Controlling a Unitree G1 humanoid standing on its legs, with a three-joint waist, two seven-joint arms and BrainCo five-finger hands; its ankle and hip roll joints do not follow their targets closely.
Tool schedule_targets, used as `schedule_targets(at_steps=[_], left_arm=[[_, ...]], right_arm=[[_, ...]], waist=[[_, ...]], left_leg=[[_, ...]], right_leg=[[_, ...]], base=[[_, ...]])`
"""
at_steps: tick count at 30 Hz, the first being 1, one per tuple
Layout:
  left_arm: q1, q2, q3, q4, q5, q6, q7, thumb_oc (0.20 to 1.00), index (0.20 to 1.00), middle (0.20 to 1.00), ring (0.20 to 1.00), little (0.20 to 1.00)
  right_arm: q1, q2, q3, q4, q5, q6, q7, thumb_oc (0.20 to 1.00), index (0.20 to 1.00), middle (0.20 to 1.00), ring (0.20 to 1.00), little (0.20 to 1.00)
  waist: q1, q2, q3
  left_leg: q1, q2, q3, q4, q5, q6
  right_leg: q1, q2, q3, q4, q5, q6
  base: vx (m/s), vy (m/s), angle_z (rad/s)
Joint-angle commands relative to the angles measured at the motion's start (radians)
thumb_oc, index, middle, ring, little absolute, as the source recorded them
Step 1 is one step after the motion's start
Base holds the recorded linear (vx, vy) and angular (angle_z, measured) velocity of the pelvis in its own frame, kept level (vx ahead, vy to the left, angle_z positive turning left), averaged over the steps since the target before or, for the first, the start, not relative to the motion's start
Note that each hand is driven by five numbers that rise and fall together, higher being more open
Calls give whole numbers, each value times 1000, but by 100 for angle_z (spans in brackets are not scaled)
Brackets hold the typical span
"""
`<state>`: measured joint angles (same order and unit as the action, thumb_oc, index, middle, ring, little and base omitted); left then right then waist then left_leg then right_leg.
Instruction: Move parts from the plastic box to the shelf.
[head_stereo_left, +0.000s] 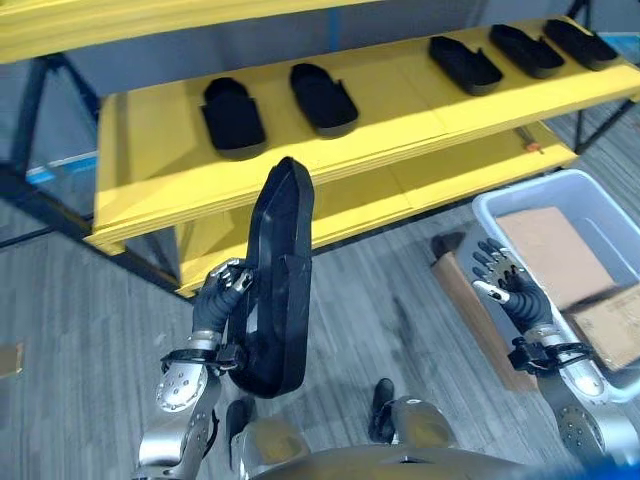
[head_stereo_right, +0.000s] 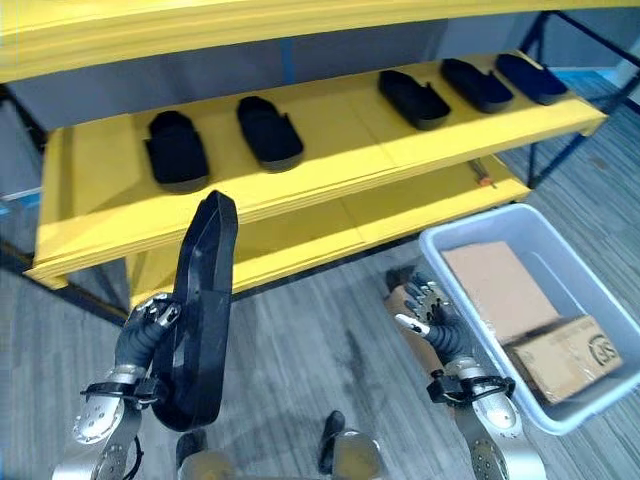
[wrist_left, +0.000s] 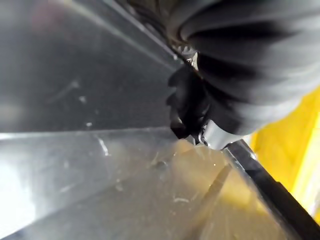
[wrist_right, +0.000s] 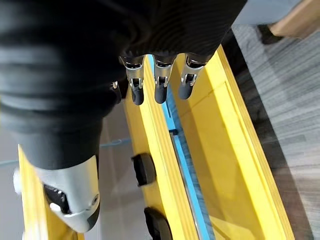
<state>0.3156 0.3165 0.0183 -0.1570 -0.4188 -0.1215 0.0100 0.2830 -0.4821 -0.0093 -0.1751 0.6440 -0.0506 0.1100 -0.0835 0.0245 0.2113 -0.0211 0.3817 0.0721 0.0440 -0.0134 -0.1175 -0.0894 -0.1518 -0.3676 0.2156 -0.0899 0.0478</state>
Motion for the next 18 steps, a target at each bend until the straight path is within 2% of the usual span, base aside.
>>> schedule_targets(at_steps=[1, 3, 4, 6, 13, 18], left_arm=[[46, 43, 74, -101, -12, -77, 11, 200, 200, 200, 200, 200], [44, 53, 80, -103, -3, -82, 12, 200, 200, 200, 200, 200], [46, 63, 88, -104, -2, -86, 20, 200, 200, 200, 200, 200], [49, 66, 95, -108, -6, -84, 24, 200, 200, 200, 200, 200], [70, 65, 111, -112, -6, -79, 27, 200, 200, 200, 200, 200], [75, 71, 120, -121, 9, -80, 35, 200, 200, 200, 200, 200]], right_arm=[[3, 22, 16, -27, 1, -55, 7, 1000, 1000, 1000, 1000, 1000], [-3, 37, 27, -24, 10, -51, 9, 1000, 1000, 1000, 1000, 1000], [-8, 51, 48, -24, 13, -44, 16, 1000, 1000, 1000, 1000, 1000], [-8, 53, 53, -25, 10, -37, 22, 1000, 1000, 1000, 1000, 1000], [8, 68, 53, -27, -13, -16, 35, 1000, 1000, 1000, 1000, 1000], [13, 72, 58, -32, -15, -11, 37, 1000, 1000, 1000, 1000, 1000]], waist=[[11, -28, -49], [22, -36, -46], [39, -47, -46], [48, -53, -49], [64, -83, -79], [69, -95, -86]], left_leg=[[50, -69, 3, -114, 135, -14], [41, -95, 1, -92, 112, -8], [31, -134, -6, -74, 82, 2], [18, -155, -12, -56, 64, 8], [3, -206, -15, -46, 26, 29], [3, -213, -8, -51, 20, 34]], right_leg=[[5, -18, 81, 23, -6, 51], [38, -41, 77, -7, 10, 66], [74, -70, 61, -52, 34, 85], [86, -83, 53, -74, 45, 92], [123, -108, 28, -135, 79, 121], [128, -109, 24, -147, 86, 128]], base=[[80, 252, 29], [107, 252, 60], [115, 272, 69], [69, 176, 40], [79, 84, 12], [54, 21, 3]])
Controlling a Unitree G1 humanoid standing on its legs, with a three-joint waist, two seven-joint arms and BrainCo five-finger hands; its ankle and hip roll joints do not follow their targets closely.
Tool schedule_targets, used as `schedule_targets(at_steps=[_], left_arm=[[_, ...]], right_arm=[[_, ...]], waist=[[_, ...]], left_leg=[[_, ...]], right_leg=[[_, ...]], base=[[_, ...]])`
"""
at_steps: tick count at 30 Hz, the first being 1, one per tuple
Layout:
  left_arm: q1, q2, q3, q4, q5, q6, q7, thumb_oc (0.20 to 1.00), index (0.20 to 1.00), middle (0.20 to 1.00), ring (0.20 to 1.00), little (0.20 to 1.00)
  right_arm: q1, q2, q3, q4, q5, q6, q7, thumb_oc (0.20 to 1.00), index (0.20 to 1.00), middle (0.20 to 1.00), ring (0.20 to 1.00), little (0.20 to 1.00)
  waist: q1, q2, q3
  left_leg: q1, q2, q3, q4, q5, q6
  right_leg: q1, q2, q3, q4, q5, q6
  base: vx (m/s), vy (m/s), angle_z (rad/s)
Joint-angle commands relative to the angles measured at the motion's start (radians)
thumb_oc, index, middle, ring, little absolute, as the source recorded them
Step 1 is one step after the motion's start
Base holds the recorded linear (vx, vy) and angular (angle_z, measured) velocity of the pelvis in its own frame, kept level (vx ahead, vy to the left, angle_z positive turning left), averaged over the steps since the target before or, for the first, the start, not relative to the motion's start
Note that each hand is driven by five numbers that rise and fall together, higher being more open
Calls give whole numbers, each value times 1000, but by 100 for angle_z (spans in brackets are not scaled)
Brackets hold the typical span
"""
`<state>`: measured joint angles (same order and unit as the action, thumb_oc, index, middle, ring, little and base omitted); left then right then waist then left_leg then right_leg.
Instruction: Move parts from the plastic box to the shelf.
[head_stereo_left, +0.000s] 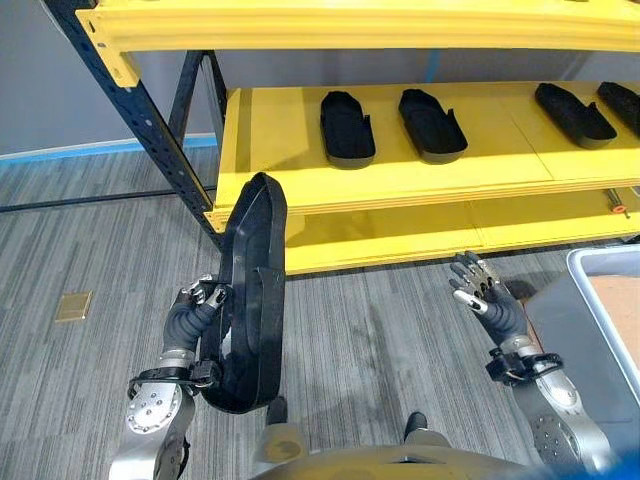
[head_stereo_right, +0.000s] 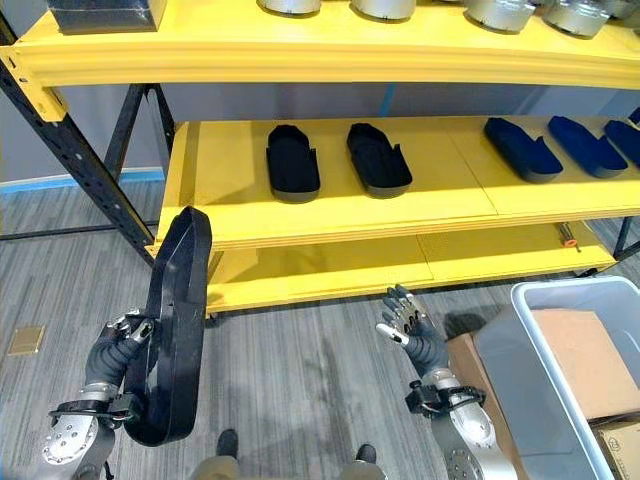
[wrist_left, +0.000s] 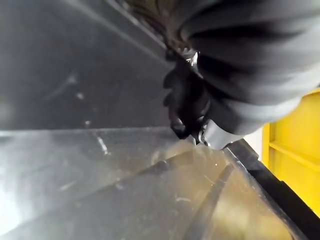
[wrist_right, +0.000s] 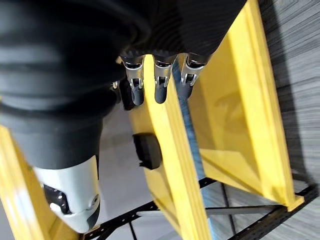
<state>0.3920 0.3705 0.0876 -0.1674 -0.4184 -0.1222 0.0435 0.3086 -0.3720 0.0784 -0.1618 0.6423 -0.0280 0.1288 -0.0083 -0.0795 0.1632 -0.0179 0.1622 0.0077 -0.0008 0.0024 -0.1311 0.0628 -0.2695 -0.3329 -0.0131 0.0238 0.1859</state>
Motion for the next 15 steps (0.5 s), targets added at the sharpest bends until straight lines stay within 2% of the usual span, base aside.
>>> schedule_targets(at_steps=[1, 6, 9, 11, 12, 14, 15], left_arm=[[-8, 21, 53, -114, 15, -80, 7, 200, 200, 200, 200, 200], [-52, 51, 55, -117, 37, -90, 30, 200, 200, 200, 200, 200], [-77, 70, 41, -116, 45, -94, 31, 200, 200, 200, 200, 200], [-112, 95, 25, -114, 57, -95, 32, 200, 200, 200, 200, 200], [-113, 96, 25, -113, 57, -95, 32, 200, 200, 200, 200, 200], [-151, 110, 0, -102, 63, -98, 40, 200, 200, 200, 200, 200], [-183, 120, -17, -82, 59, -102, 55, 200, 200, 200, 200, 200]], right_arm=[[-13, -38, -27, -48, -15, -32, 20, 1000, 1000, 1000, 1000, 1000], [-40, -42, -13, -45, -29, -33, 14, 1000, 1000, 1000, 1000, 1000], [-64, -38, -8, -35, -31, -40, 6, 1000, 1000, 1000, 1000, 1000], [-79, -26, 8, -29, -26, -42, 7, 1000, 1000, 1000, 1000, 1000], [-80, -25, 7, -29, -26, -42, 7, 1000, 1000, 1000, 1000, 1000], [-90, -13, 24, -27, -18, -39, 8, 1000, 1000, 1000, 1000, 1000], [-111, -2, 52, -13, 3, -39, 8, 1000, 1000, 1000, 1000, 1000]], waist=[[-5, 4, -35], [5, -22, -20], [12, -32, -17], [13, -31, -13], [12, -33, -14], [0, -21, -3], [-28, 20, 26]], left_leg=[[-2, 6, 58, -5, 2, 49], [-21, -4, 68, 40, -28, 61], [-35, -34, 60, 83, -64, 80], [-43, -74, 46, 120, -102, 107], [-47, -77, 45, 119, -98, 109], [-49, -108, 28, 120, -100, 138], [-16, -104, 12, 85, -87, 157]], right_leg=[[-26, 9, -12, 80, -27, -8], [-41, -2, -2, 80, 1, 8], [-40, -25, 7, 87, 24, 21], [-51, -64, 26, 151, 76, 31], [-54, -67, 26, 150, 80, 31], [-98, -101, 72, 262, 175, 25], [-187, -68, 122, 383, 176, -8]], base=[[0, 0, 0], [4, 32, -1], [23, 141, 0], [35, 164, 2], [7, 122, 22], [-10, 258, 36], [-3, 289, 81]])
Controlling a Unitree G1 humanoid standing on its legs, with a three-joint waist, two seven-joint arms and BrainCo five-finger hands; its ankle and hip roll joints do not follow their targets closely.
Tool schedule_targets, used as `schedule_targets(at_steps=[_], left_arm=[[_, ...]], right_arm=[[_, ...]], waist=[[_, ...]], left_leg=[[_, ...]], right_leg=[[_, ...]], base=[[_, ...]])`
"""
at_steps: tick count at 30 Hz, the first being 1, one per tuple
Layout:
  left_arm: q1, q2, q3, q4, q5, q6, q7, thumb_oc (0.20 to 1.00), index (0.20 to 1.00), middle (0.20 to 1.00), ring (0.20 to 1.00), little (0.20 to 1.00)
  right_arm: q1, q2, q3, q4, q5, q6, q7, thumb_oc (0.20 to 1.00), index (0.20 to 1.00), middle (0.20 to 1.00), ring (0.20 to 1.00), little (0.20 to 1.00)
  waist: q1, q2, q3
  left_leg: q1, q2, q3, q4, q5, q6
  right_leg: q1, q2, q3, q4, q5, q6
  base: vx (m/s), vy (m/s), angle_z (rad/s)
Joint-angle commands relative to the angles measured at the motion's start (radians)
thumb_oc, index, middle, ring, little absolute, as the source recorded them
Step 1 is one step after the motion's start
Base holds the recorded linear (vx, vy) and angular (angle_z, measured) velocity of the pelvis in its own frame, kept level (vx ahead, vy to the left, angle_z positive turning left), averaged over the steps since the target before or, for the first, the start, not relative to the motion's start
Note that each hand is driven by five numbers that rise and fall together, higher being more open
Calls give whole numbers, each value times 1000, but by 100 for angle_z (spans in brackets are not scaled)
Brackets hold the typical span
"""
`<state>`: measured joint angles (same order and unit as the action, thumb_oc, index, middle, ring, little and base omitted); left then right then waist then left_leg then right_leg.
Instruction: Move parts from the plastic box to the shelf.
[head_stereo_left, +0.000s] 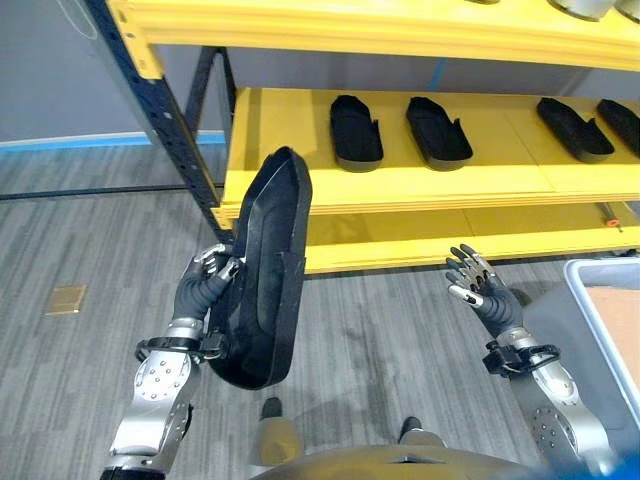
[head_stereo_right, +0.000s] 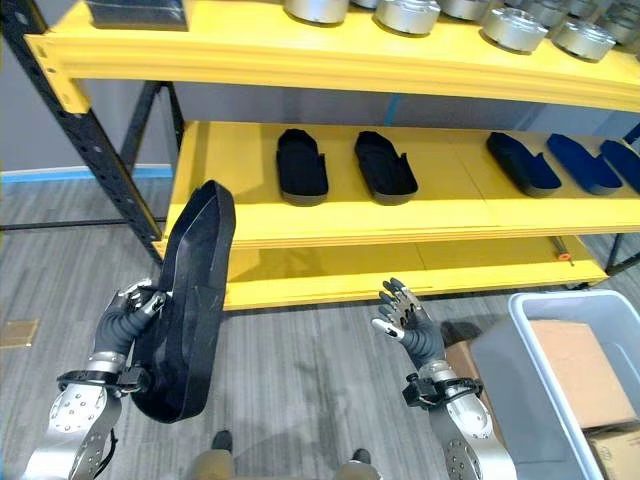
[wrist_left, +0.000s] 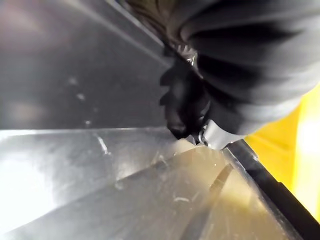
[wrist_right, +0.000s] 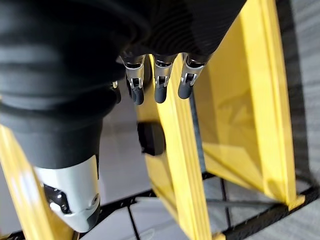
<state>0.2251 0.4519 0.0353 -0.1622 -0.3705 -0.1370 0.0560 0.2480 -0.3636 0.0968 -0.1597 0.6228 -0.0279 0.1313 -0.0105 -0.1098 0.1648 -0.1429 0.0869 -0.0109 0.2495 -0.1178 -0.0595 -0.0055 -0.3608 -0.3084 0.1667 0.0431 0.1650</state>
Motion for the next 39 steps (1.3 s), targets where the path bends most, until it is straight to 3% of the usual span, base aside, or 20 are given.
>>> schedule_targets(at_steps=[1, 3, 6, 7, 10, 12, 14, 18, 24, 39], left_arm=[[-17, 39, 35, -86, 11, -87, 43, 200, 200, 200, 200, 200], [-34, 44, 38, -79, 10, -84, 45, 200, 200, 200, 200, 200], [-26, 33, 30, -71, 12, -85, 45, 200, 200, 200, 200, 200], [-24, 25, 23, -70, 9, -86, 42, 200, 200, 200, 200, 200], [-40, 8, -7, -70, 11, -95, 39, 200, 200, 200, 200, 200], [-48, -3, -17, -71, -7, -99, 45, 200, 200, 200, 200, 200], [-112, -6, -35, -74, -7, -104, 74, 200, 200, 200, 200, 200], [-221, -4, -32, -68, 23, -122, 147, 200, 200, 200, 200, 200], [-432, 5, -44, -2, 84, -153, 273, 200, 200, 200, 200, 200], [-619, 27, -28, 83, 94, -191, 410, 200, 200, 200, 200, 200]], right_arm=[[-51, -11, 34, -14, 23, -39, 6, 1000, 1000, 1000, 1000, 1000], [-60, -16, 40, -12, 35, -33, 12, 1000, 1000, 1000, 1000, 1000], [-53, -29, 40, -29, 22, -31, 18, 1000, 1000, 1000, 1000, 1000], [-35, -35, 30, -40, 19, -33, 20, 1000, 1000, 1000, 1000, 1000], [-15, -53, 15, -50, 4, -43, 19, 1000, 1000, 1000, 1000, 1000], [-8, -69, 1, -61, -1, -49, 14, 1000, 1000, 1000, 1000, 1000], [-21, -80, -14, -63, 7, -68, -15, 1000, 1000, 1000, 1000, 1000], [-64, -84, -5, -68, 2, -91, -46, 1000, 1000, 1000, 1000, 1000], [-102, -69, 22, -57, 16, -116, -66, 1000, 1000, 1000, 1000, 1000], [-115, -64, 49, -41, 13, -136, -76, 1000, 1000, 1000, 1000, 1000]], waist=[[-24, 50, 24], [-43, 62, 40], [-53, 50, 60], [-52, 41, 61], [-58, 27, 61], [-64, 36, 72], [-86, 53, 114], [-105, 71, 151], [-137, 73, 180], [-167, 72, 169]], left_leg=[[111, -26, 32, -169, 34, 84], [168, -3, 26, -226, 35, 64], [195, 21, 32, -211, 14, 30], [192, 21, 31, -192, -2, 19], [176, 36, 29, -165, -2, -6], [160, 67, 19, -158, 9, -25], [113, 120, 13, -174, 48, -44], [94, 149, 37, -203, 73, -50], [73, 148, 74, -202, 67, -55], [67, 149, 96, -210, 58, -61]], right_leg=[[-122, 24, 100, 208, 153, 12], [-179, 79, 115, 33, 110, 5], [-201, 68, 123, -102, 137, 42], [-178, 72, 124, -122, 113, 39], [-164, 90, 129, -88, 86, 30], [-178, 97, 99, -45, 42, 18], [-254, 103, 70, 74, -16, -2], [-333, 117, 70, 117, -31, -6], [-407, 119, 105, 133, -26, -6], [-442, 131, 126, 120, -20, -5]], base=[[70, 195, 77], [146, -87, 4], [133, -149, -26], [100, -157, 27], [62, -201, 25], [23, -254, 62], [-56, -325, 37], [-15, -99, 0], [18, 7, -21], [18, 5, -5]])
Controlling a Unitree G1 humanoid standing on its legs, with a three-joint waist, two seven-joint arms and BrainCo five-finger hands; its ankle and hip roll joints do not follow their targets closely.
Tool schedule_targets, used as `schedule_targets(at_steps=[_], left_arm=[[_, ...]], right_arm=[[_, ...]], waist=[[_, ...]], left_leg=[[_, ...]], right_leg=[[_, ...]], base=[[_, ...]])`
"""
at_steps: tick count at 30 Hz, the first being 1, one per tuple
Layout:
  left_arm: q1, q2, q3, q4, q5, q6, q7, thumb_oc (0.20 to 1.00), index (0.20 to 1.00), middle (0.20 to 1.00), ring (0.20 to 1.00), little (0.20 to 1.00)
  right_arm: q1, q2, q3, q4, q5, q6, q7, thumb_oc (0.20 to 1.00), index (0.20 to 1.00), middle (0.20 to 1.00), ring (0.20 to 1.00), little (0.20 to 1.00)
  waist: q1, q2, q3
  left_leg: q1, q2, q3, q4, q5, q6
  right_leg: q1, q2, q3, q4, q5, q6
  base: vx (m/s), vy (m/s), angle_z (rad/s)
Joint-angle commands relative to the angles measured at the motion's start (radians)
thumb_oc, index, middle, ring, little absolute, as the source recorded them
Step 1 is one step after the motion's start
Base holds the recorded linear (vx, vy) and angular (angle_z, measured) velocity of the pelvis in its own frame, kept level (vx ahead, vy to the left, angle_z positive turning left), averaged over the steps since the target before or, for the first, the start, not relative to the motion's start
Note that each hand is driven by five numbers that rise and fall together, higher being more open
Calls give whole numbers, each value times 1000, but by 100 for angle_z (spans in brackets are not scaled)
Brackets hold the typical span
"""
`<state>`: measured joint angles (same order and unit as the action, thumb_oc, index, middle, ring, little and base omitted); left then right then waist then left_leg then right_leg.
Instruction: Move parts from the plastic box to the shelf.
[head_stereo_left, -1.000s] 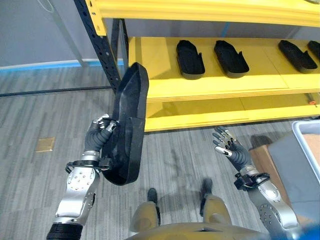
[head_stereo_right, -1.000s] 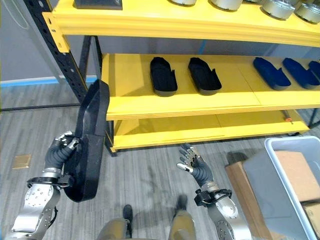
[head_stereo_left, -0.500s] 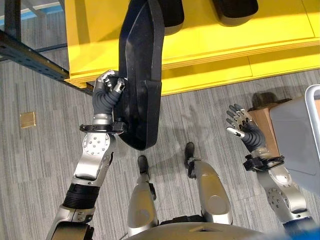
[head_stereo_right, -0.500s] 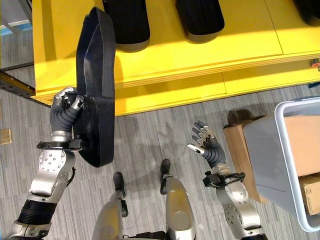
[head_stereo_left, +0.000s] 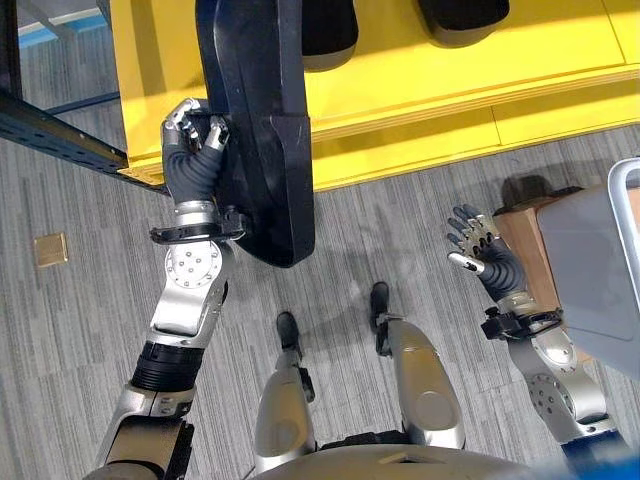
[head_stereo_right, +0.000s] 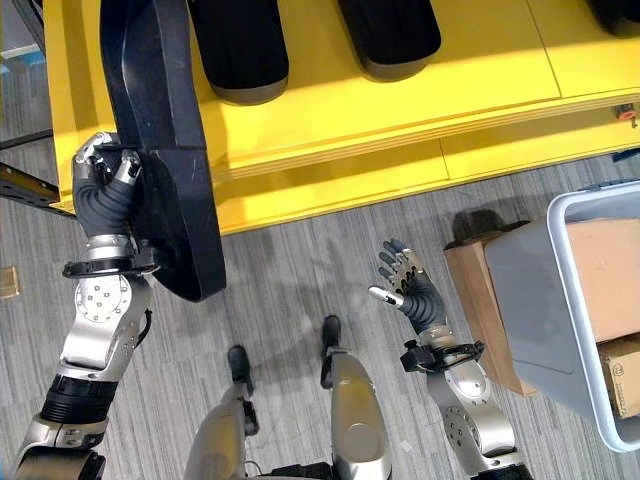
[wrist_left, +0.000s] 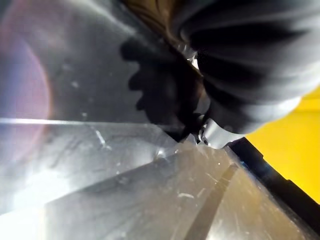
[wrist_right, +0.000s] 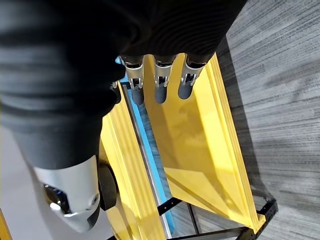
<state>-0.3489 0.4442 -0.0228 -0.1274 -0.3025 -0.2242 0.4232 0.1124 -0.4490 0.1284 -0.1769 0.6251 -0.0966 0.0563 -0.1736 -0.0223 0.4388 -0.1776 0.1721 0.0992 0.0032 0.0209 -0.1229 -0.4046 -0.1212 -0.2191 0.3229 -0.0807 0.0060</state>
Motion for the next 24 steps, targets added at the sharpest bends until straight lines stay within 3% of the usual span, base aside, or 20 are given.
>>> schedule_targets(at_steps=[1, 10, 16, 17, 24], left_arm=[[-56, 40, 31, 56, 30, -105, 51, 200, 200, 200, 200, 200], [-208, 123, -2, 209, 47, -91, 102, 200, 200, 200, 200, 200], [-346, 226, -46, 375, -25, -78, 96, 200, 200, 200, 200, 200], [-406, 284, -80, 450, -53, -65, 76, 200, 200, 200, 200, 200], [-511, 348, -138, 614, -202, -58, 12, 200, 200, 200, 200, 200]], right_arm=[[22, 21, 19, -23, 11, -67, 1, 1000, 1000, 1000, 1000, 1000], [22, 9, 41, -7, 19, -59, 20, 1000, 1000, 1000, 1000, 1000], [32, -1, 48, 7, 19, -43, 39, 1000, 1000, 1000, 1000, 1000], [39, -10, 46, 13, 20, -37, 47, 1000, 1000, 1000, 1000, 1000], [57, -16, 45, 27, 24, -23, 62, 1000, 1000, 1000, 1000, 1000]], waist=[[-5, -16, -105], [-19, -18, -113], [-35, -17, -115], [-40, -16, -108], [-46, -20, -94]], left_leg=[[102, 64, -14, 37, -81, 2], [101, 66, -12, 46, -89, -4], [85, 62, -15, 83, -107, -4], [66, 59, -19, 120, -122, -6], [-8, 39, -37, 204, -149, -9]], right_leg=[[-44, -108, 37, -36, 104, 154], [-40, -109, 39, -40, 105, 159], [-41, -112, 46, -36, 107, 164], [-41, -116, 50, -24, 101, 167], [-52, -131, 54, -19, 107, 170]], base=[[0, 0, 0], [0, 0, 0], [2, 6, 0], [0, 0, 0], [-36, 21, 2]])
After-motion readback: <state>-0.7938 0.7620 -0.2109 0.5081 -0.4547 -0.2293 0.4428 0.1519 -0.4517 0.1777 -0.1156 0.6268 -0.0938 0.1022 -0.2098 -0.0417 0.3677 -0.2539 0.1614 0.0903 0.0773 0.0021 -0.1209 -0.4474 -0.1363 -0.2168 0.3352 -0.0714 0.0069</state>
